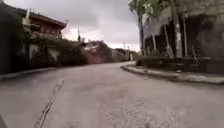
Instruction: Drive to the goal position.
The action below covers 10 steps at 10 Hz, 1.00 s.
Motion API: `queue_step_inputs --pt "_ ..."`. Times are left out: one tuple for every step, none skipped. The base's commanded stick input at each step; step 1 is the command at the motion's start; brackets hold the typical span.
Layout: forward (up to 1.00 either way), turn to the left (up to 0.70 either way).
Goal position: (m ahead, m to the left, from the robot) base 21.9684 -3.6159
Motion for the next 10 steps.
queue_step_inputs --pt "1.00 0.00" --pt "1.00 0.00" --pt "1.00 0.00" --pt "1.00 0.00" --pt "1.00 0.00" --pt "1.00 0.00" --pt "1.00 0.12" --pt "1.00 0.33" --pt "1.00 0.40" --pt "1.00 0.40"
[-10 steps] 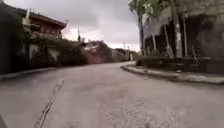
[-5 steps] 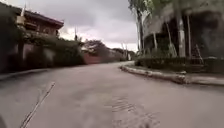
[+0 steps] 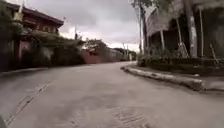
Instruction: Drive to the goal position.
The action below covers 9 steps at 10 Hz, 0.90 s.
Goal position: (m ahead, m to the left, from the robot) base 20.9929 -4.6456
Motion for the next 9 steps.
queue_step_inputs --pt "1.00 0.21" --pt "1.00 0.00" --pt "1.00 0.00" --pt "1.00 0.00" --pt "1.00 0.00" --pt "1.00 0.00" --pt "1.00 0.00" --pt "1.00 0.00" --pt "1.00 0.00"
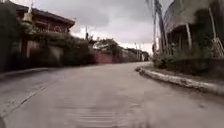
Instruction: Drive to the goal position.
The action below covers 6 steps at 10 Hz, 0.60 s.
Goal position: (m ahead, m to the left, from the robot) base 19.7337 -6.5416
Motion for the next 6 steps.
queue_step_inputs --pt "1.00 0.00" --pt "1.00 0.00" --pt "1.00 0.00" --pt "1.00 0.00" --pt "1.00 0.00" --pt "1.00 0.00"
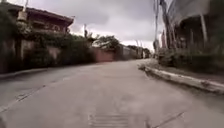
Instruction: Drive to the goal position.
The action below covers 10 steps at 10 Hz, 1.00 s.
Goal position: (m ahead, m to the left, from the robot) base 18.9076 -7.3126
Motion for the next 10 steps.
queue_step_inputs --pt "1.00 0.00" --pt "1.00 0.00" --pt "1.00 0.00" --pt "1.00 0.00" --pt "1.00 0.00" --pt "1.00 0.00" --pt "1.00 0.00" --pt "1.00 0.00" --pt "1.00 0.00" --pt "1.00 0.00"
